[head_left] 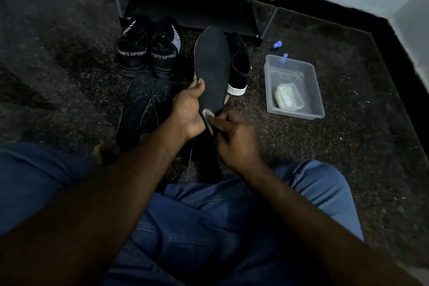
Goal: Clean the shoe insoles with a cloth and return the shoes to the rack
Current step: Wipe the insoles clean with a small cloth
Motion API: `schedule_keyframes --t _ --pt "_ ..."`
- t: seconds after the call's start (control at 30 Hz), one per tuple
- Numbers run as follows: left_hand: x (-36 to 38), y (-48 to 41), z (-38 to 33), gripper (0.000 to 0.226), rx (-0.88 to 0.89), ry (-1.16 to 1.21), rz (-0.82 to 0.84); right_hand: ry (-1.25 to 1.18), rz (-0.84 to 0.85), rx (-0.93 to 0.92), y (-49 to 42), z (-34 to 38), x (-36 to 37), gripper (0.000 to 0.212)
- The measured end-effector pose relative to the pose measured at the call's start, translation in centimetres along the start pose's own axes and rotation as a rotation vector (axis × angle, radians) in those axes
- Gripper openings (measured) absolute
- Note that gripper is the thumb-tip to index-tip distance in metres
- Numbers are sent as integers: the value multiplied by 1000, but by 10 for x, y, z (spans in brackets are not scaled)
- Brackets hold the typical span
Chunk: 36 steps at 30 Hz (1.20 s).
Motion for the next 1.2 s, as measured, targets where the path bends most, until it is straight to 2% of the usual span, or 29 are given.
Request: schedule_keyframes --t 0.1,0.17,0.23,0.33,0.5,0.63,0.83,0.97,1.07,1.2 --pt "-5 -1 -2 41 17 -43 -12 -224 42 49 13 -2 1 34" --pt "-4 0 -2 36 34 -84 -6 -434 69 204 15 -16 -4 31" --pt "-3 2 1 31 30 -105 4 -618 -58 391 14 -38 -17 31" --pt "-1 4 16 34 -4 -196 8 -892 -313 667 19 -87 -36 35" --pt "-3 2 56 32 -87 -336 12 -1207 -476 835 34 -124 -43 38" --pt "-5 -8 91 34 -170 -417 -49 -1241 -553 847 35 -130 -48 38" --pt "9 -21 126 43 -213 -394 -167 -1129 -505 896 34 -134 -42 35" --pt "1 -35 135 38 -205 -555 -203 -1148 -470 898 33 -136 -35 32" --pt "1 -41 129 41 -197 -712 -170 -1207 -436 903 29 -137 -29 27" --pt "13 -32 96 26 -99 -1012 -158 -1283 -366 893 23 -139 -18 32"
Point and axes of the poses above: each hand's wrist, its own y-axis away from the middle knuckle, its own x-axis out of the palm, z = x × y, the point moved 7 cm from there along -y, towards the middle knuckle, and after that the axes turned 11 degrees about -y, right-handed, at the moved point
